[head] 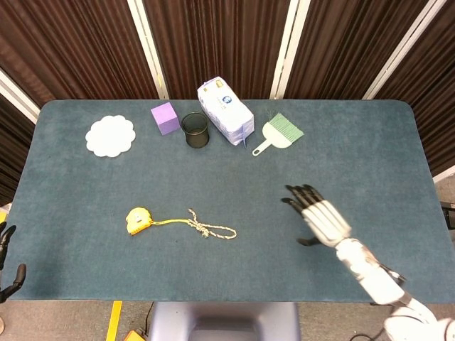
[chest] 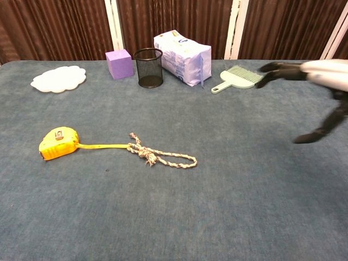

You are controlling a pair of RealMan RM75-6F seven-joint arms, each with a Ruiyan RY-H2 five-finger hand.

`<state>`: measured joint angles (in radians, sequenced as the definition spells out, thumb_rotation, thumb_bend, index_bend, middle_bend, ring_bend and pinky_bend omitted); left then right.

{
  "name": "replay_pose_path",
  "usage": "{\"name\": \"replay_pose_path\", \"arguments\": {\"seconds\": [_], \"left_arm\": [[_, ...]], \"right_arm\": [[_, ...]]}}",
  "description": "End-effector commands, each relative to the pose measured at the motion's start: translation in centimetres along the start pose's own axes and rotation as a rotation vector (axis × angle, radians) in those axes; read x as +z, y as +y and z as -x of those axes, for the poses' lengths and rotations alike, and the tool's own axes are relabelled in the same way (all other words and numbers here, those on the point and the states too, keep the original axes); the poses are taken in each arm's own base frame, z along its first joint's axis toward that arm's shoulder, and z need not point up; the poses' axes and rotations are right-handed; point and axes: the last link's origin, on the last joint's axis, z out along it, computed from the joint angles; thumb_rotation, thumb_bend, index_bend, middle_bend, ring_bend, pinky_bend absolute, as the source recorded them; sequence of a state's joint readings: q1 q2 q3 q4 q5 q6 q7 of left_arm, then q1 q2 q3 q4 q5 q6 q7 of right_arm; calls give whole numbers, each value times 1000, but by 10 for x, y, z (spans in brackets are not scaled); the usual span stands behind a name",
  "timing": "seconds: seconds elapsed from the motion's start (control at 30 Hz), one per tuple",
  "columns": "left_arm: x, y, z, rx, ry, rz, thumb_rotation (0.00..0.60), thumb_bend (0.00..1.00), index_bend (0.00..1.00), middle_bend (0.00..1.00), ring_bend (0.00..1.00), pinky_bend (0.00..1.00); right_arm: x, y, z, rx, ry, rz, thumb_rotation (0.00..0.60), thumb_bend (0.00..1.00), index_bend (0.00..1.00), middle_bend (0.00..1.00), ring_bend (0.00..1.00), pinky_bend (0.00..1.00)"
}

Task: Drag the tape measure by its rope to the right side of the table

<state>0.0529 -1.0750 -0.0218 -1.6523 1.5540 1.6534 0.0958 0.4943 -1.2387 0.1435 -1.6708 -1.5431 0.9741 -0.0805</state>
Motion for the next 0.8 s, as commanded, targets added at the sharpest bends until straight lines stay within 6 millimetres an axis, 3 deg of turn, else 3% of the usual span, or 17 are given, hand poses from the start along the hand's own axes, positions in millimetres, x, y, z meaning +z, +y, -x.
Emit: {"name": "replay_pose_path", "arguments": {"seconds": [0.03, 0.43, 0.57, 0.8], "left_arm": [[0, 0, 0, -1, -2, -1, 600, 467, 38, 0, 0, 100], [-1, -3, -4, -19, 9, -9, 600, 467, 37, 0, 0, 100], [-1, -4, -5, -20, 10, -10, 600, 467, 37, 0, 0, 100], [-2, -7, -7, -31, 16, -17, 600, 467, 37, 0, 0, 101]], "right_arm": [[32, -22, 9, 10, -27, -41, 600, 214, 294, 78, 48, 0], [74, -65, 34, -8, -80, -109, 600, 276, 371, 79, 48, 0], [76, -68, 35, -7, -80, -113, 600, 299, 404, 79, 48, 0], [98, -88, 60, -22, -125, -139, 600, 354, 449, 79, 49, 0]]}}
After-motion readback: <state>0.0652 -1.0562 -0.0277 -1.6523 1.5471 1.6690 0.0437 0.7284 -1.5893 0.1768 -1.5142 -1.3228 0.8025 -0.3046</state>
